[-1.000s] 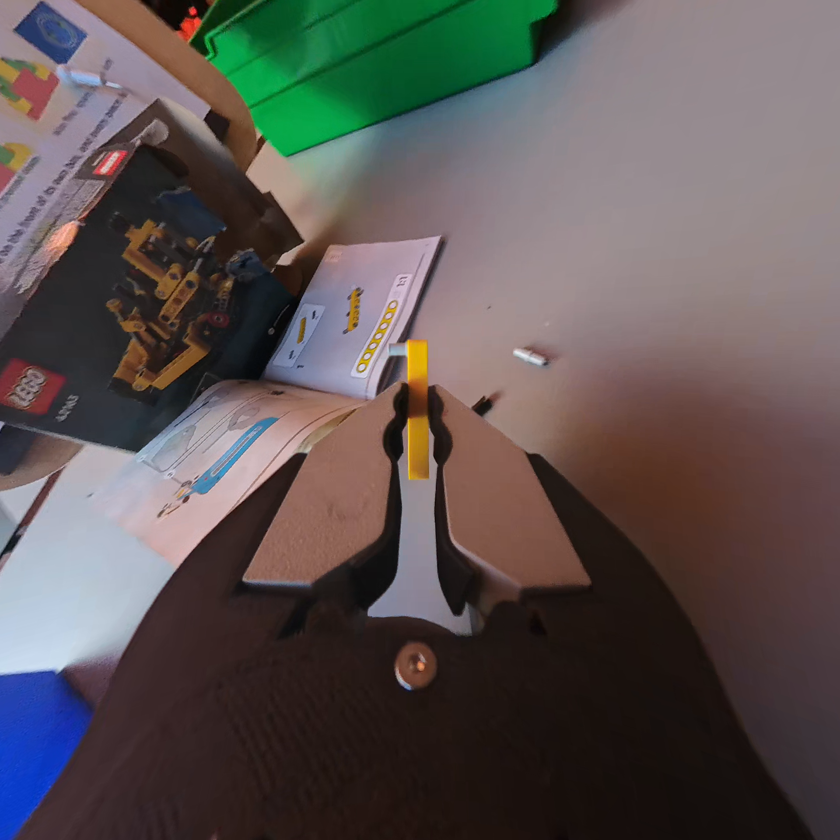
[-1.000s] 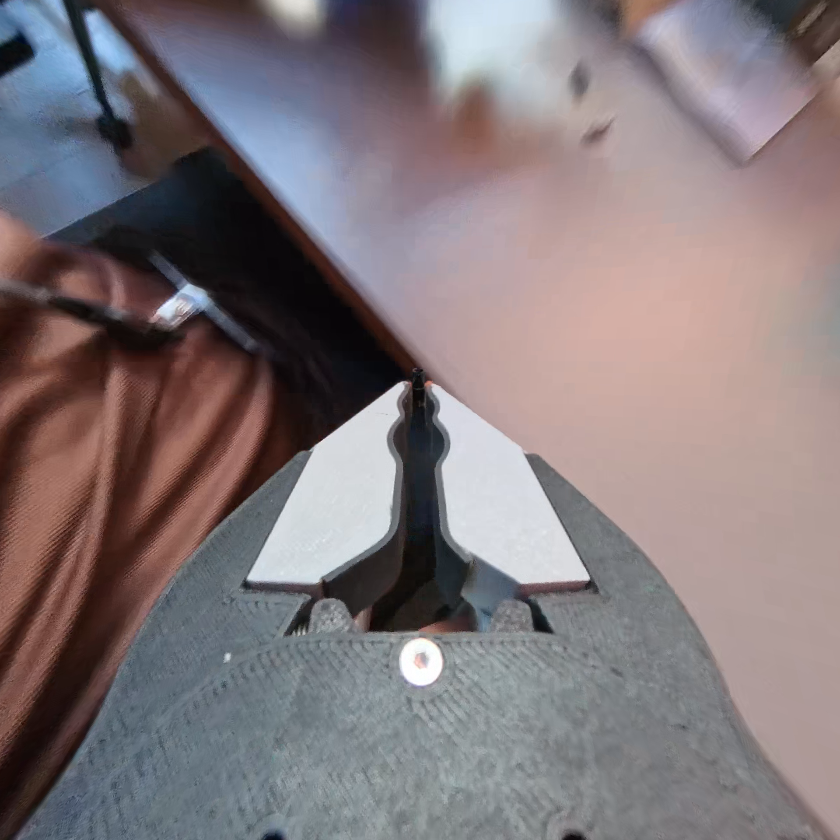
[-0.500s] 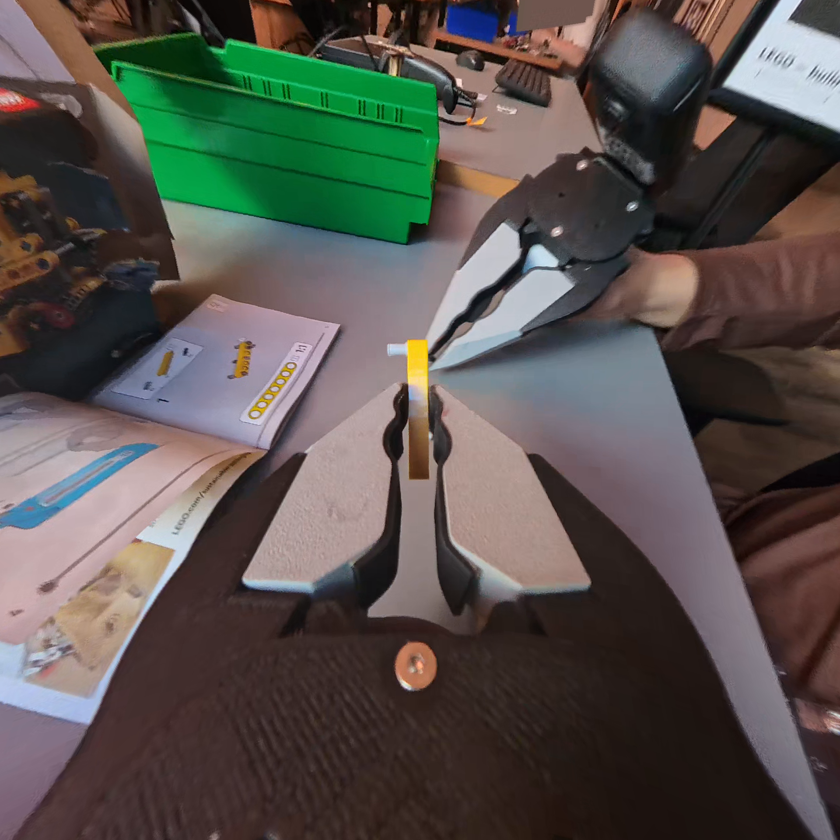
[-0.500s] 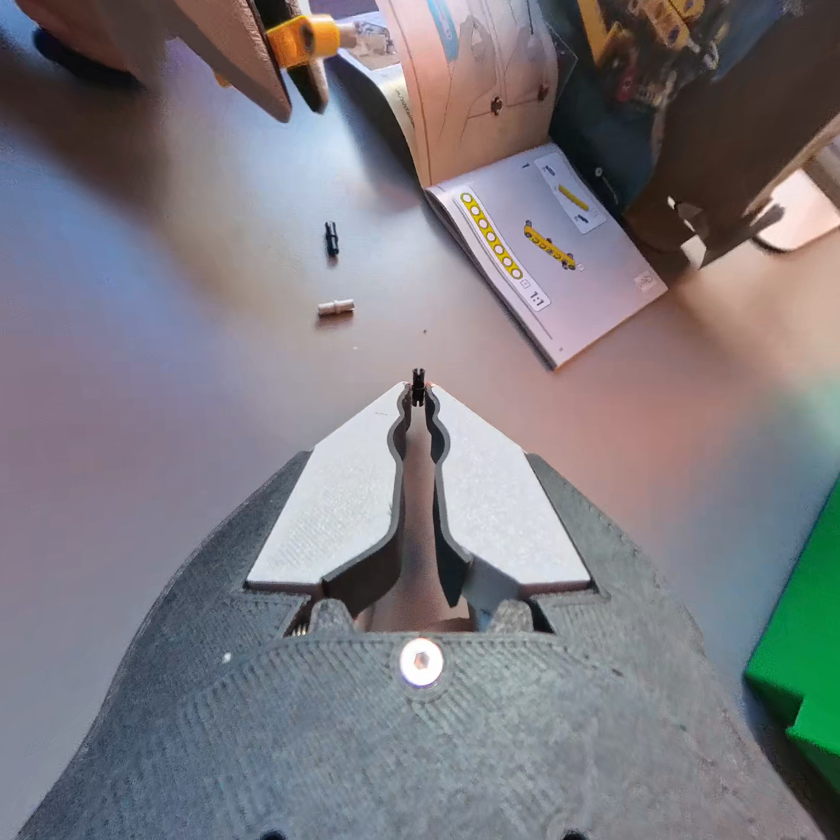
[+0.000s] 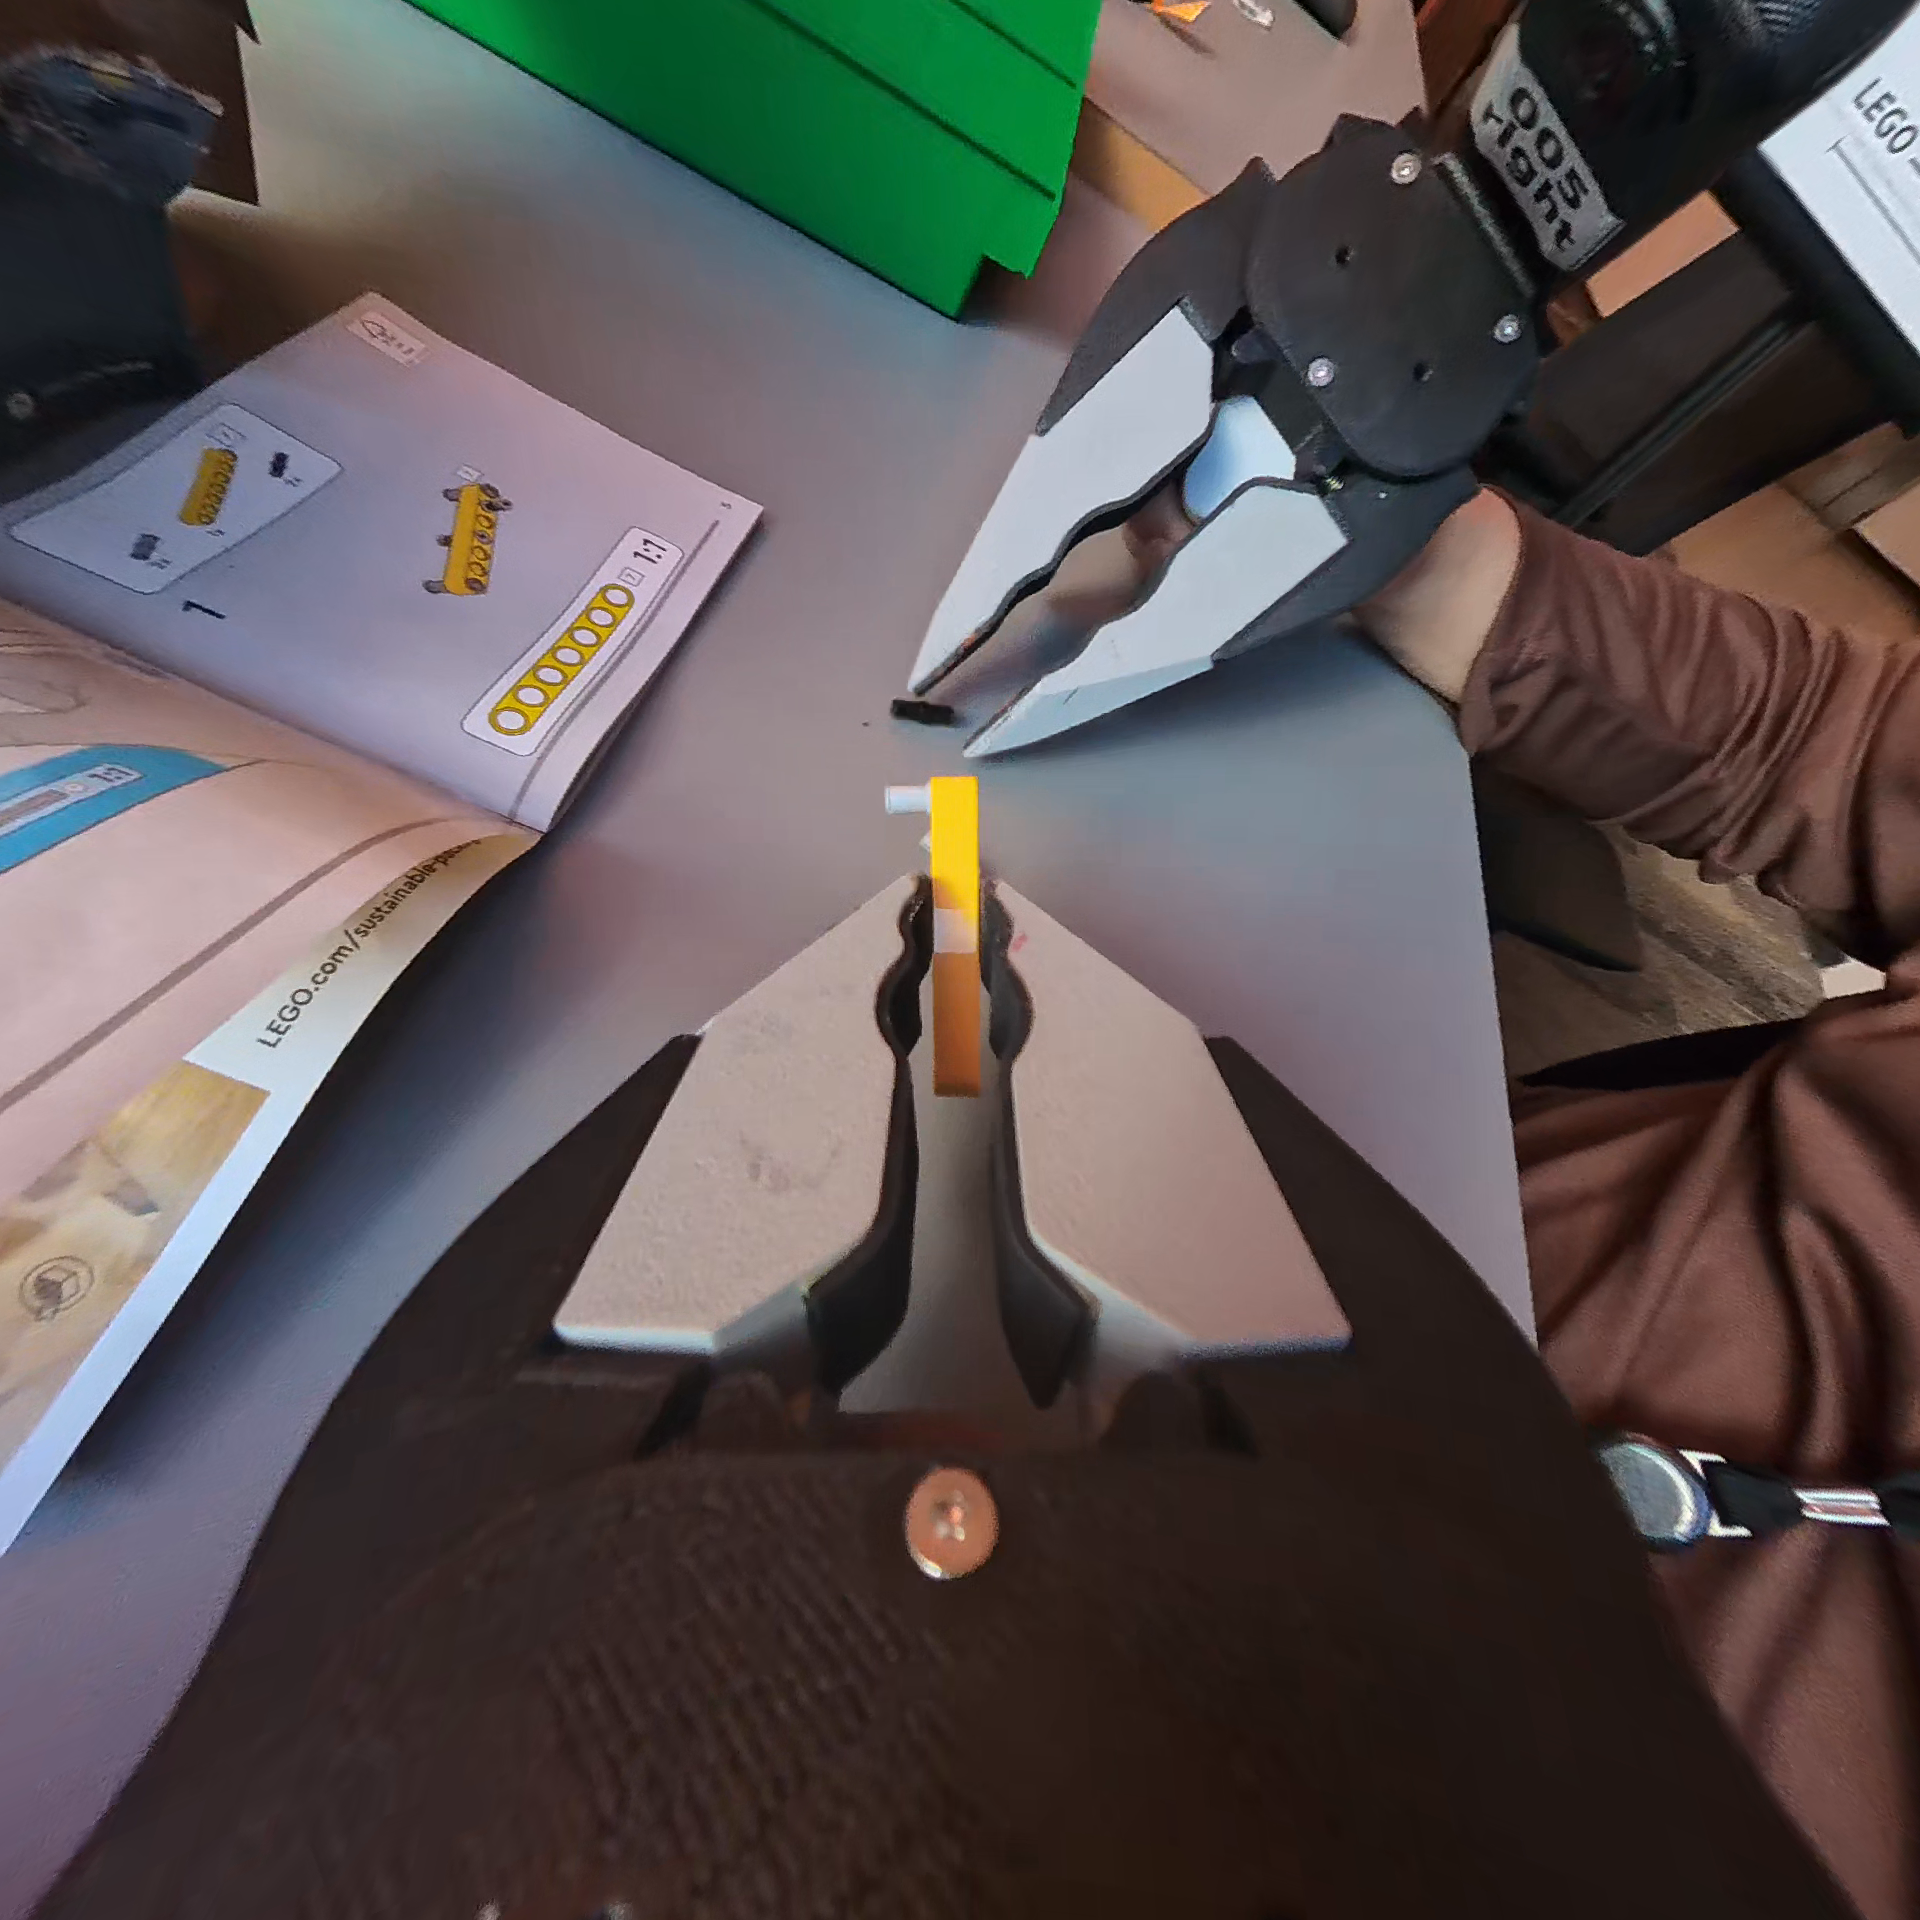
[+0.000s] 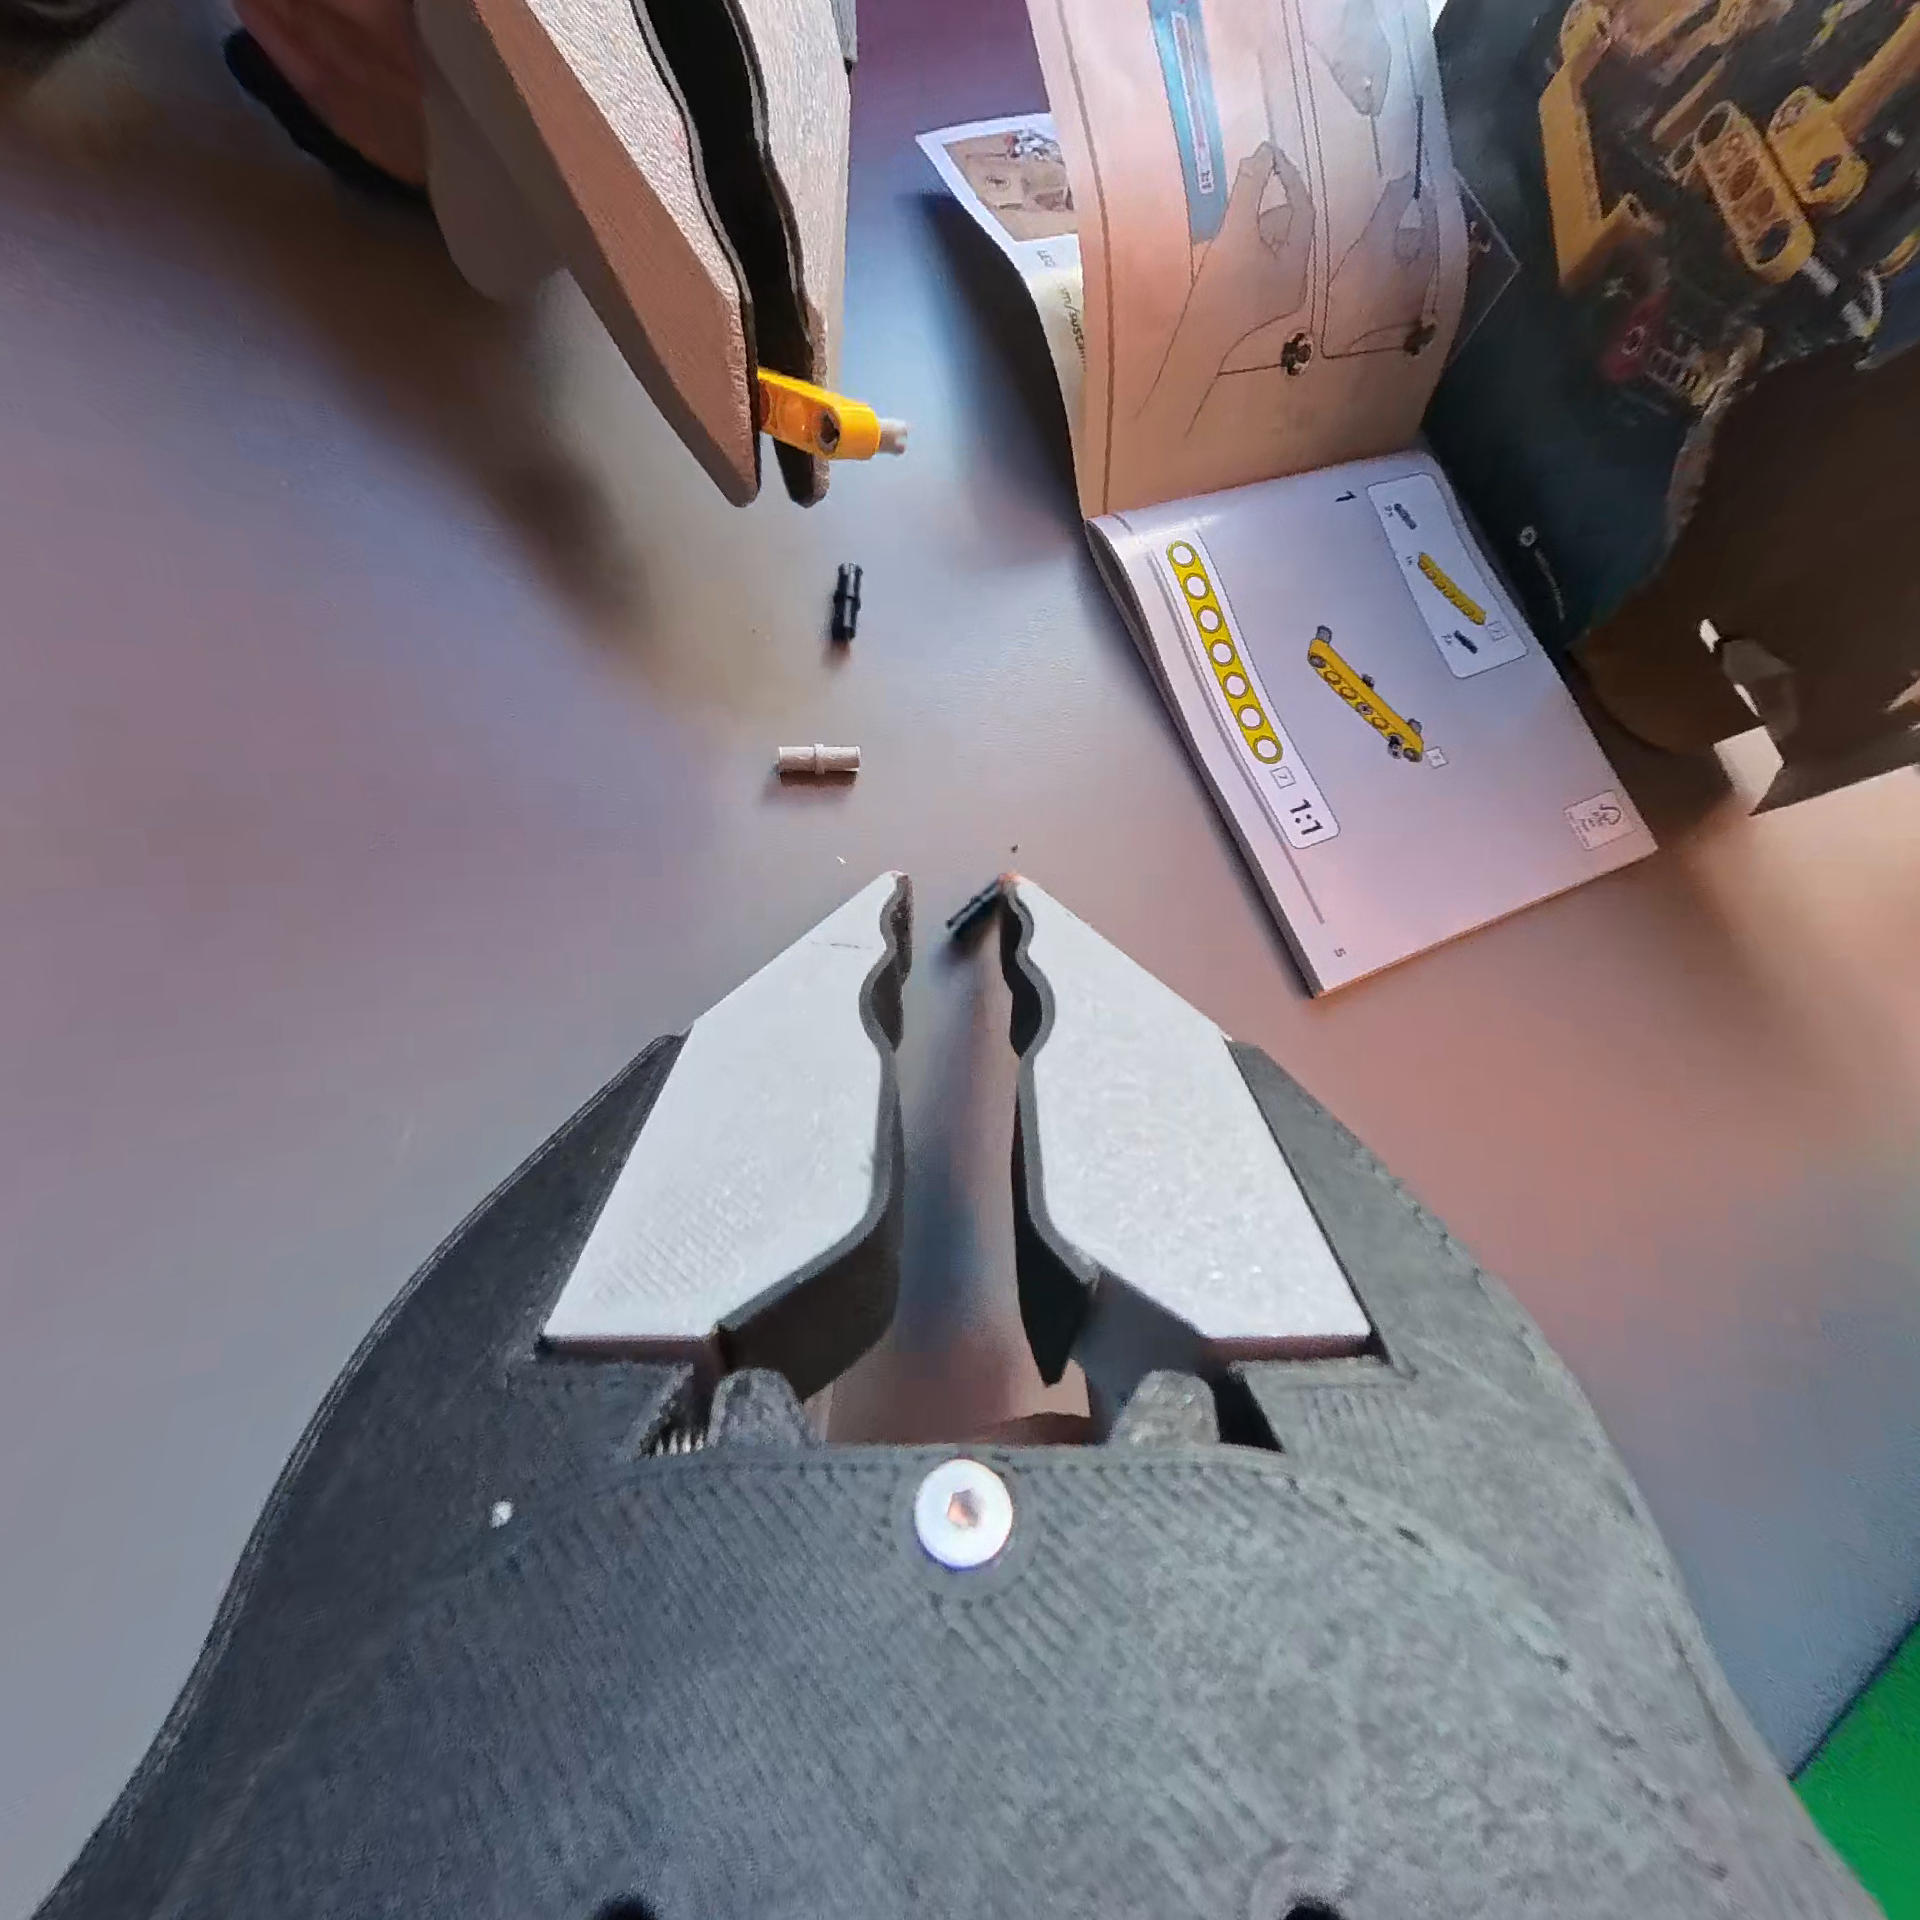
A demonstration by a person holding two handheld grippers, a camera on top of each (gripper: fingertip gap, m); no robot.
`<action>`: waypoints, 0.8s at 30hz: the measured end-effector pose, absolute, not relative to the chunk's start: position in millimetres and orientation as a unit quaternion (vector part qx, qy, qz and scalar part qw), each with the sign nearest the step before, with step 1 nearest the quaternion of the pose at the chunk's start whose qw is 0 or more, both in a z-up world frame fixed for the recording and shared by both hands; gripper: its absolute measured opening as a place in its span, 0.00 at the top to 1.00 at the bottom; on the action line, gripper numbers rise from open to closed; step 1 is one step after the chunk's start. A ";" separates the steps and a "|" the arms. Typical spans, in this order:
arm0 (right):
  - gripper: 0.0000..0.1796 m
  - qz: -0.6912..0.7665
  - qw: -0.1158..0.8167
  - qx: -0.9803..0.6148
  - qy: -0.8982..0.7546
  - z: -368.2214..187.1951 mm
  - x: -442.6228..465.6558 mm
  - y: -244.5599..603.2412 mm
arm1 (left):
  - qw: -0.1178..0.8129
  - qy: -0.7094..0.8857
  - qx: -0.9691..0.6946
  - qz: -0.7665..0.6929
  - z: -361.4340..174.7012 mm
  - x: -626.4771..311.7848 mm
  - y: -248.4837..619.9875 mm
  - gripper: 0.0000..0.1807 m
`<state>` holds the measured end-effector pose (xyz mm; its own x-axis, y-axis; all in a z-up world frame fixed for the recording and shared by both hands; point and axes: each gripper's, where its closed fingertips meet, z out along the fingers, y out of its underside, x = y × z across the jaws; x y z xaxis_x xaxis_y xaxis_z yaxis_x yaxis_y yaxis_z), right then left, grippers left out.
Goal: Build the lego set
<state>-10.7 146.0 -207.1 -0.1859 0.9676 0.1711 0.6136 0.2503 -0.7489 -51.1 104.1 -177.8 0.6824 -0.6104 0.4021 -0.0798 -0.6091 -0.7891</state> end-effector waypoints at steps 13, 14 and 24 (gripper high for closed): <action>0.87 0.426 0.356 -0.466 -0.688 -158.7 -23.2 105.1 | 0.367 0.273 -0.809 -0.368 -176.7 -26.7 84.4 0.97; 0.86 0.431 0.357 -0.459 -0.690 -157.0 -25.4 99.8 | 0.366 0.281 -0.807 -0.369 -176.6 -24.5 82.2 0.97; 0.91 0.342 0.407 -0.362 -0.766 -168.4 -26.4 69.0 | 0.300 0.288 -0.801 -0.430 -181.4 -11.9 61.2 0.97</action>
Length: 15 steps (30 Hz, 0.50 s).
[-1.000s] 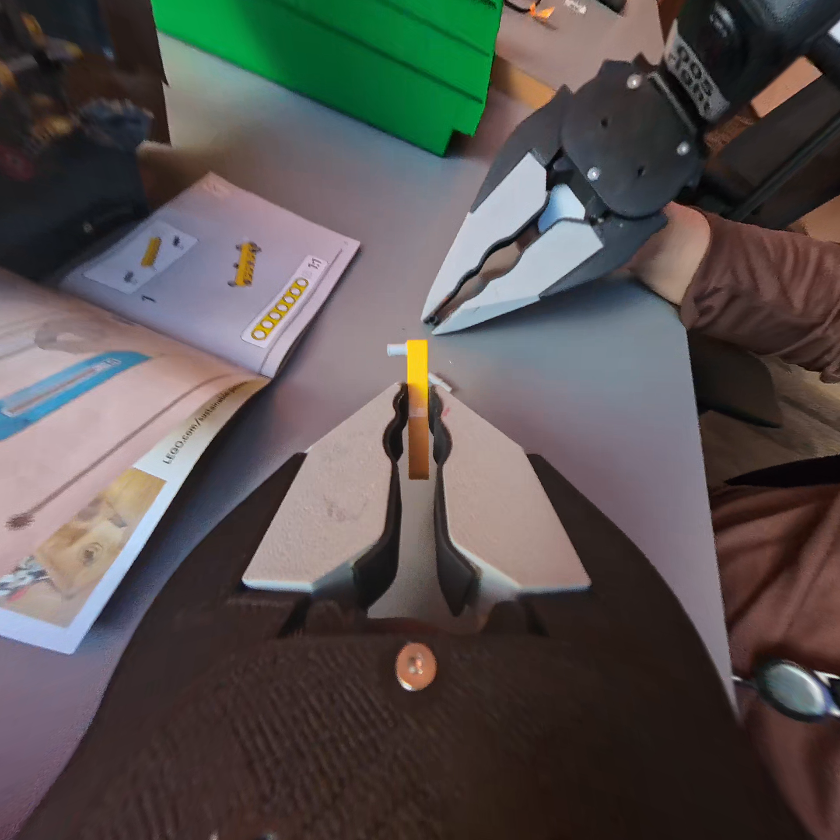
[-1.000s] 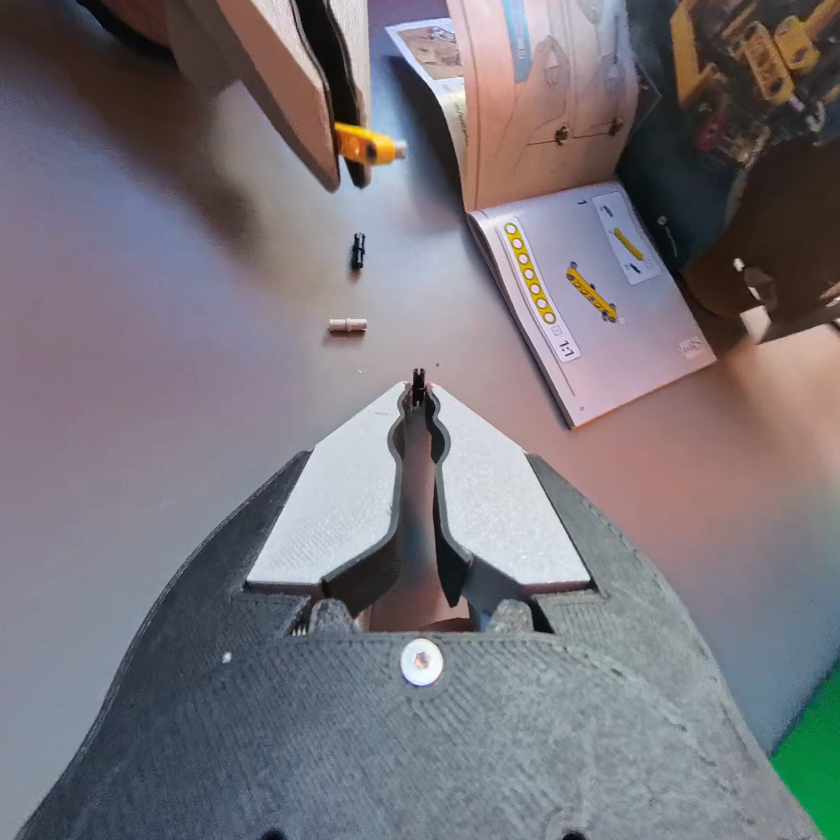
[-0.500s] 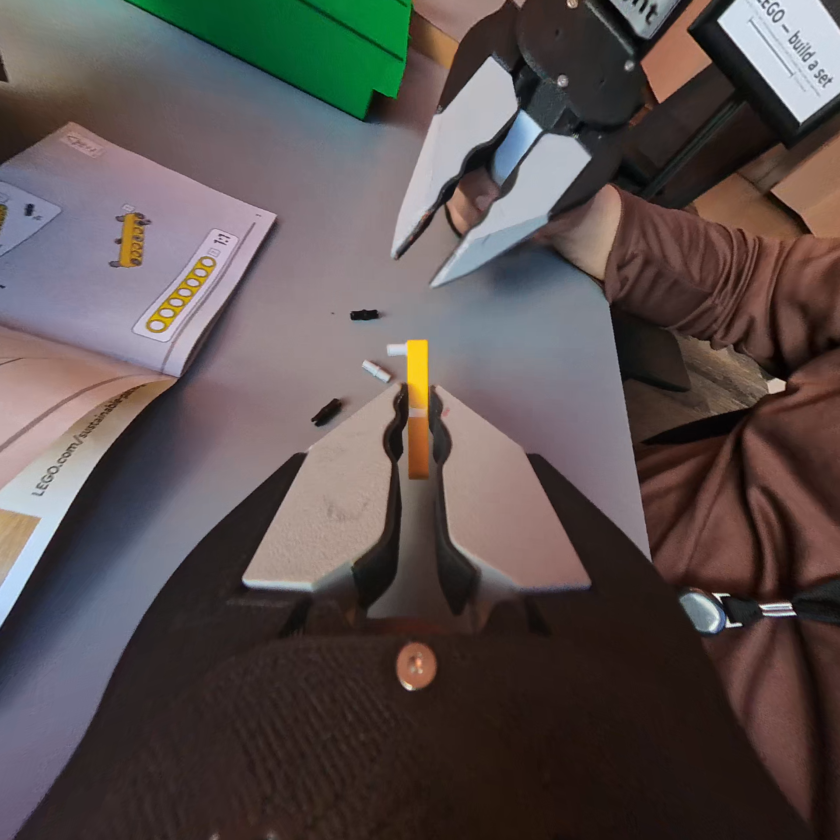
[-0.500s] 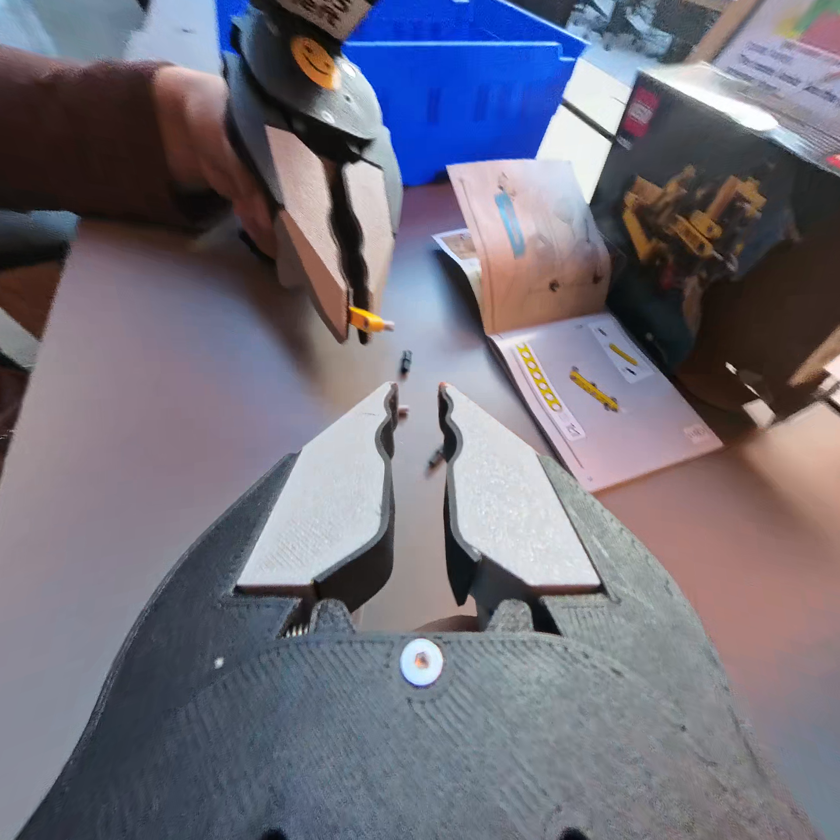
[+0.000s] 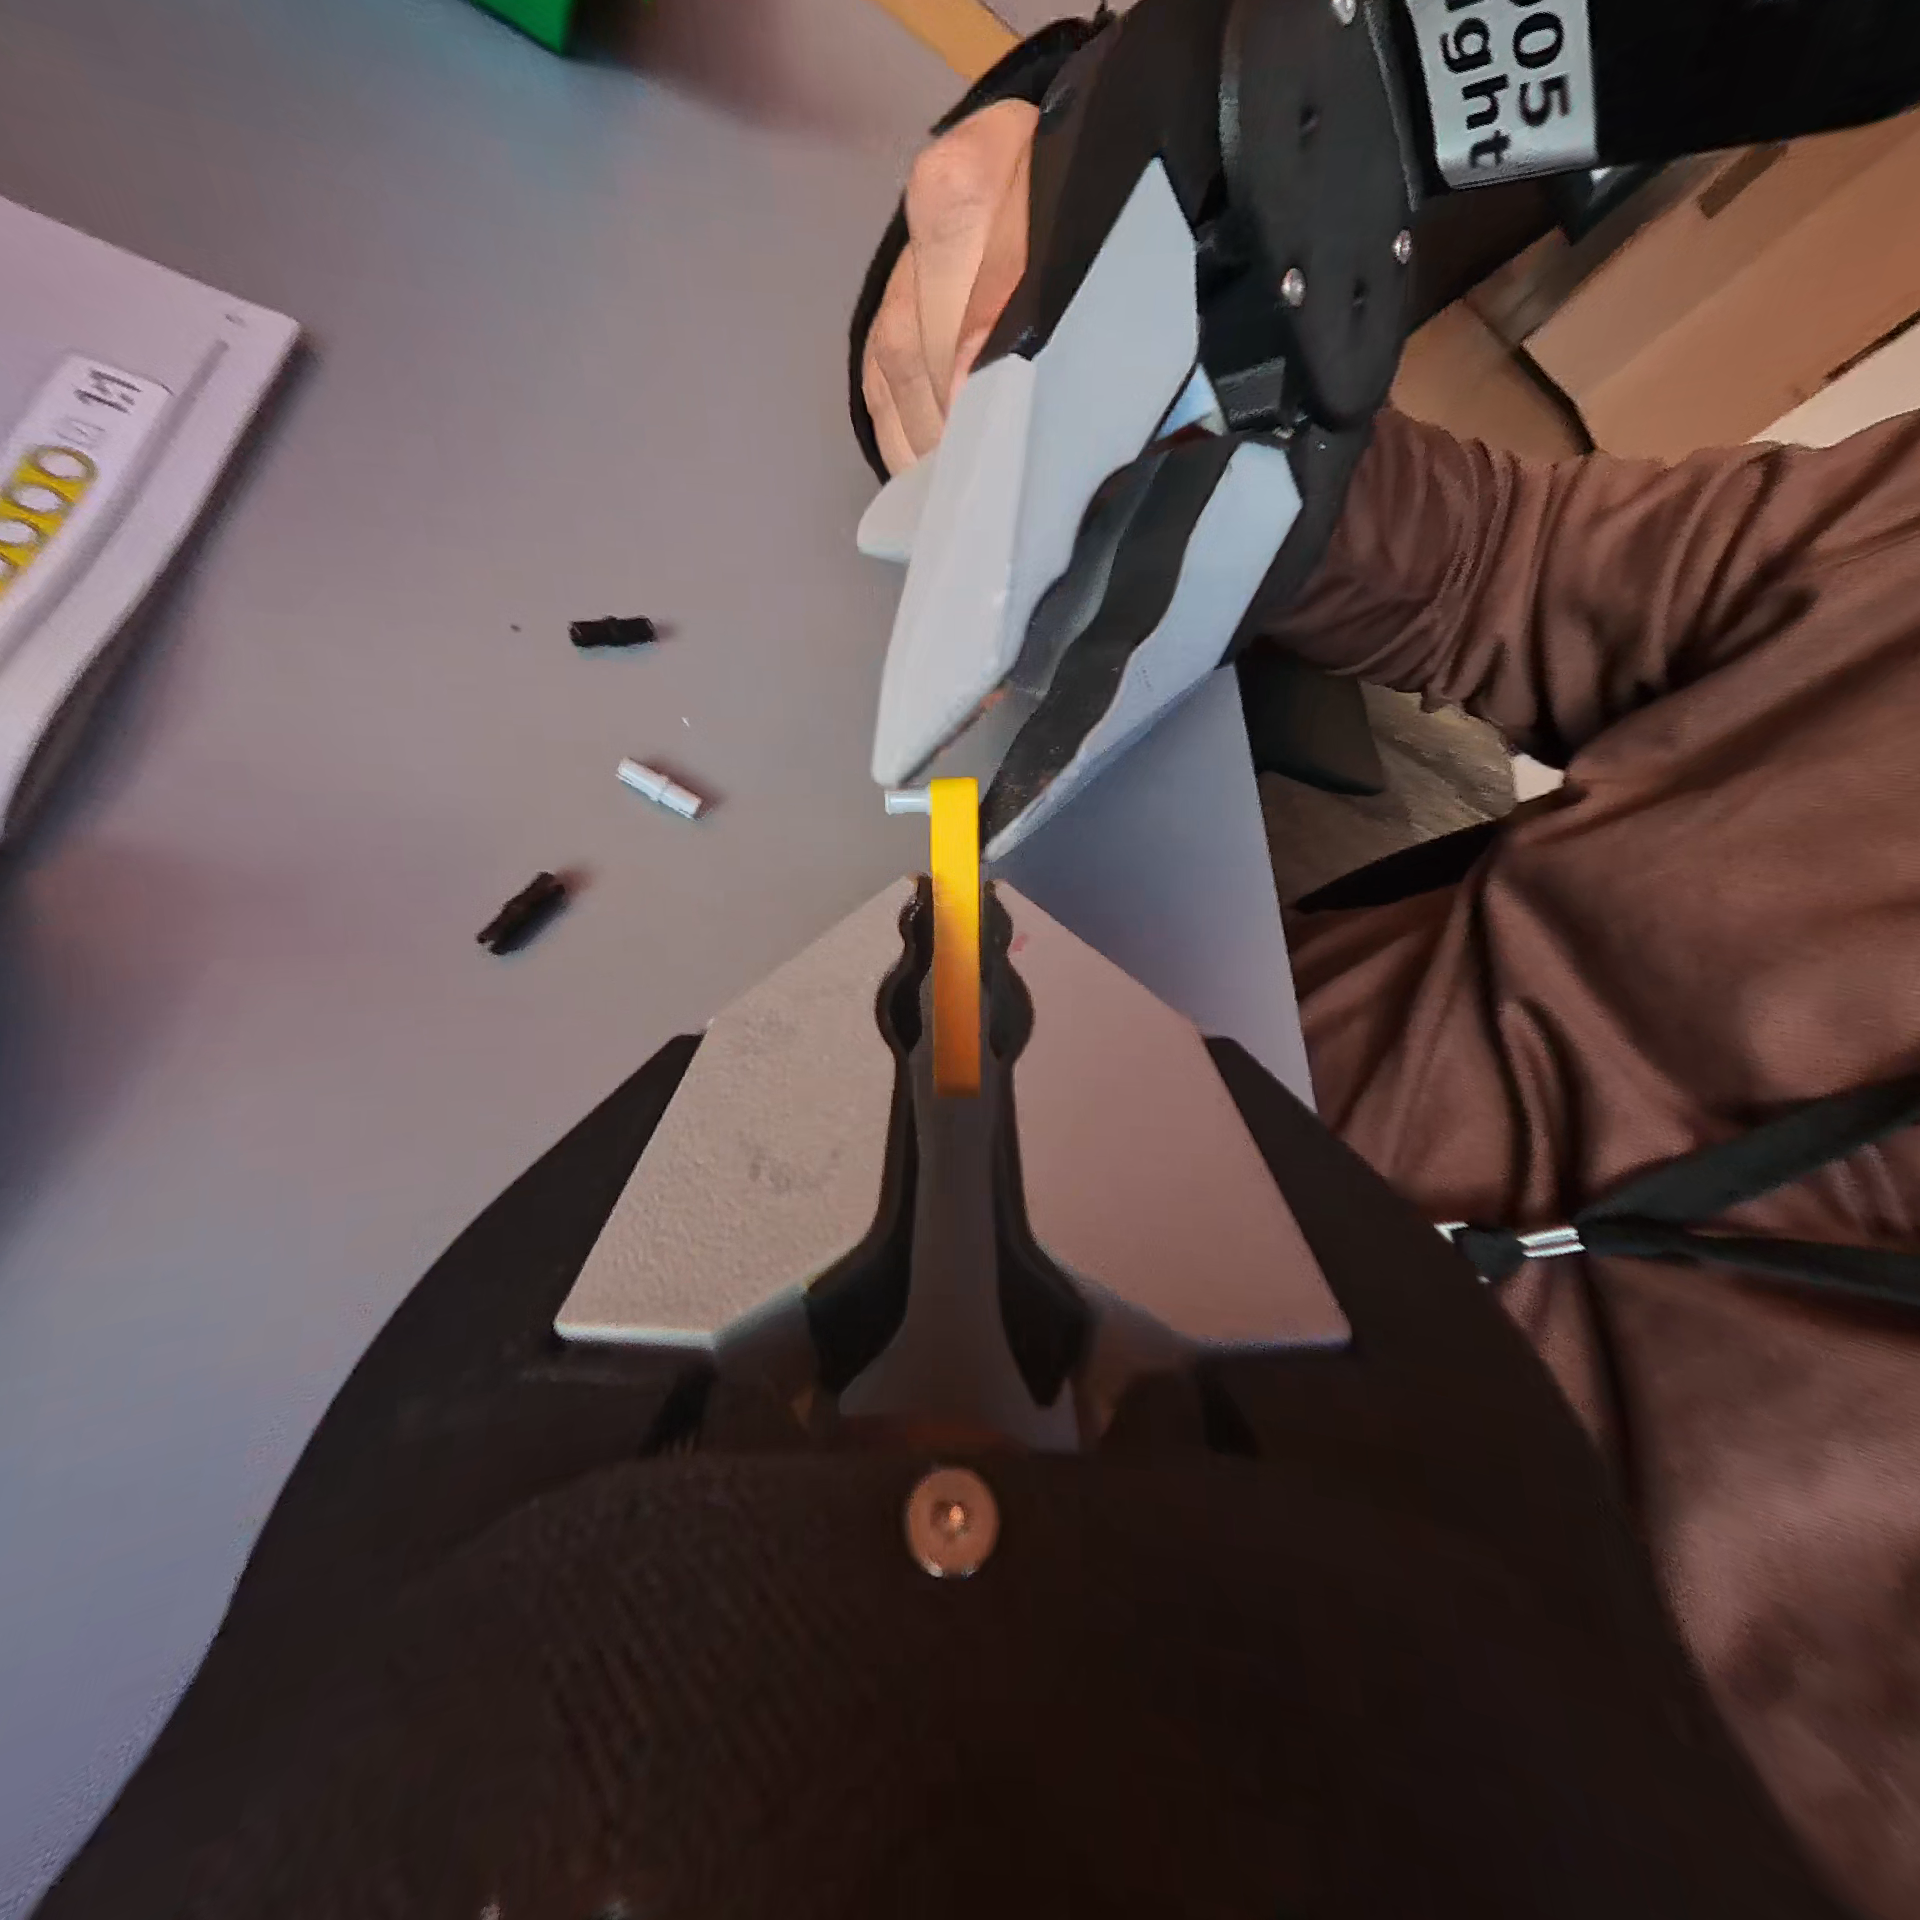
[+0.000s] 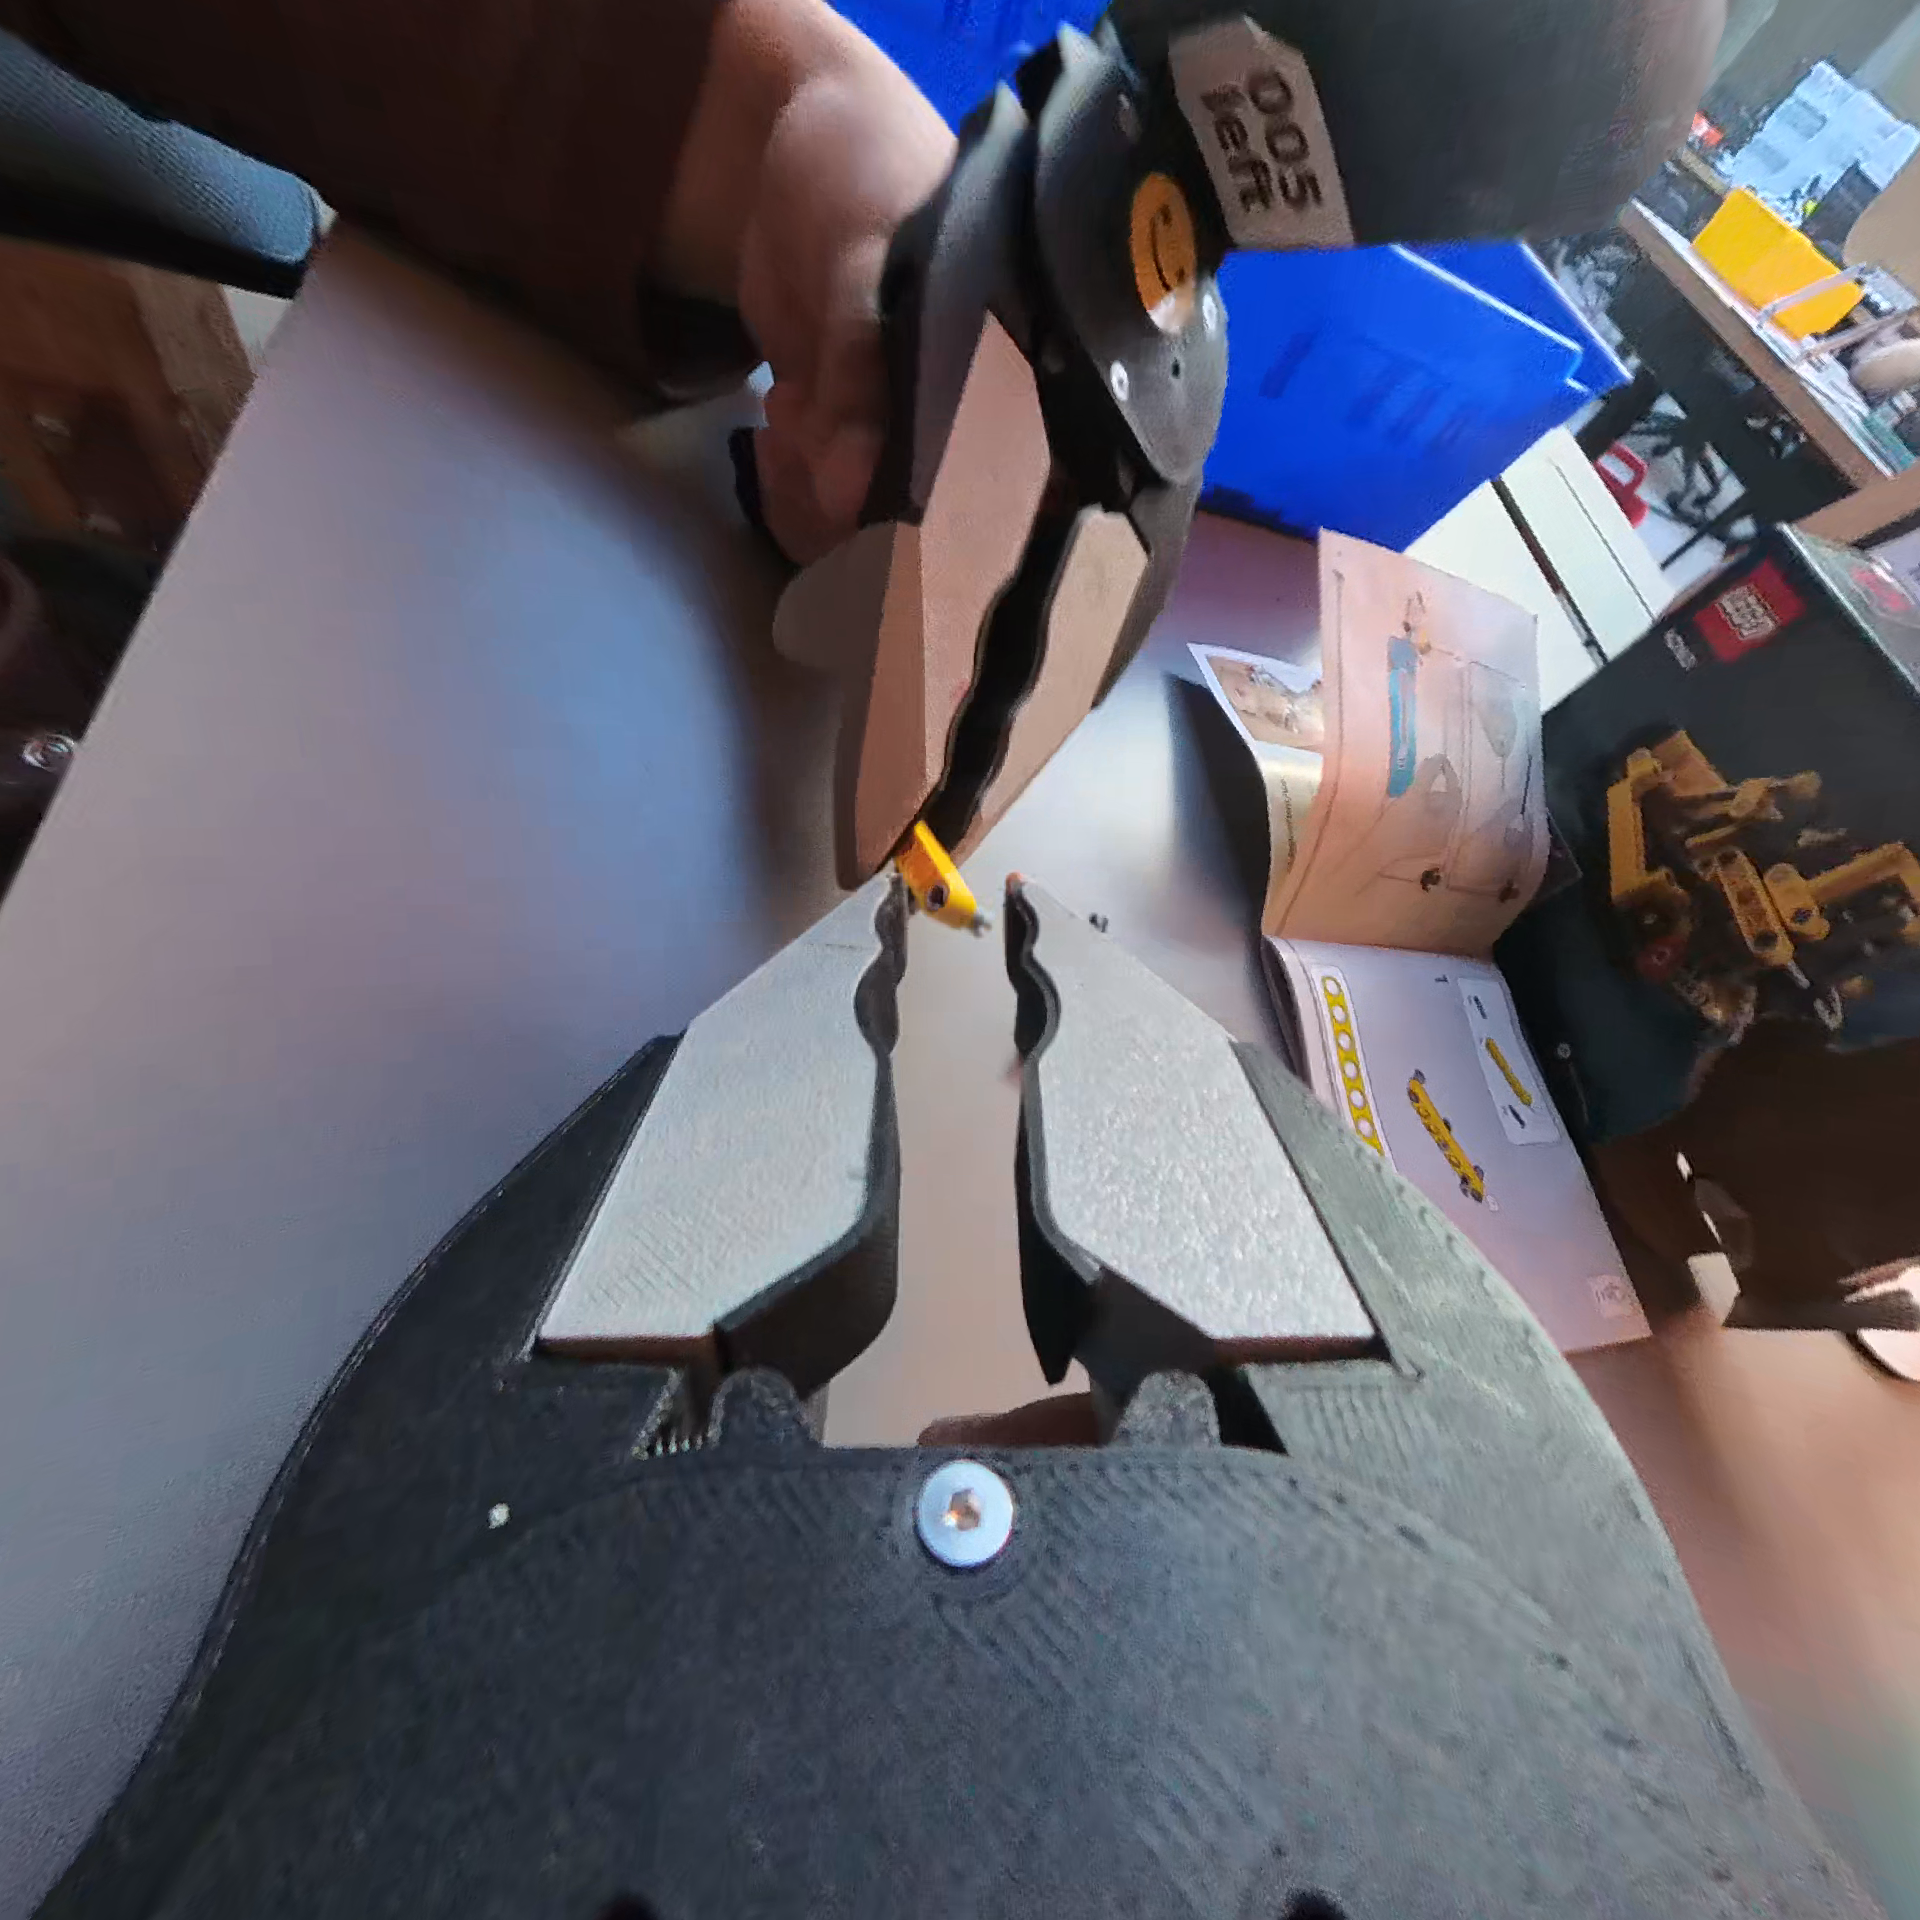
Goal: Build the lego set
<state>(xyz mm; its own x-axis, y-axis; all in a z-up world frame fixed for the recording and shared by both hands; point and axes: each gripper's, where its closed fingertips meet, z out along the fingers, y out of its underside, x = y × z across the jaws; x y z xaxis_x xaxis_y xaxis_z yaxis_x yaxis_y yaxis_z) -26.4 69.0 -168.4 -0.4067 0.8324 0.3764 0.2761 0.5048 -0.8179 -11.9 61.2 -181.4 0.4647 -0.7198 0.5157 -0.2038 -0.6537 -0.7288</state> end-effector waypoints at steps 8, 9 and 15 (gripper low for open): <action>0.95 0.315 0.419 -0.334 -0.784 -171.1 -25.7 59.8 | 0.290 0.296 -0.800 -0.434 -182.6 -11.0 56.5 0.97; 0.95 0.312 0.421 -0.333 -0.784 -171.1 -25.7 60.0 | 0.291 0.295 -0.800 -0.434 -182.5 -11.0 56.5 0.97; 0.95 0.293 0.431 -0.328 -0.788 -173.2 -25.2 60.3 | 0.291 0.296 -0.801 -0.431 -183.3 -11.2 56.6 0.97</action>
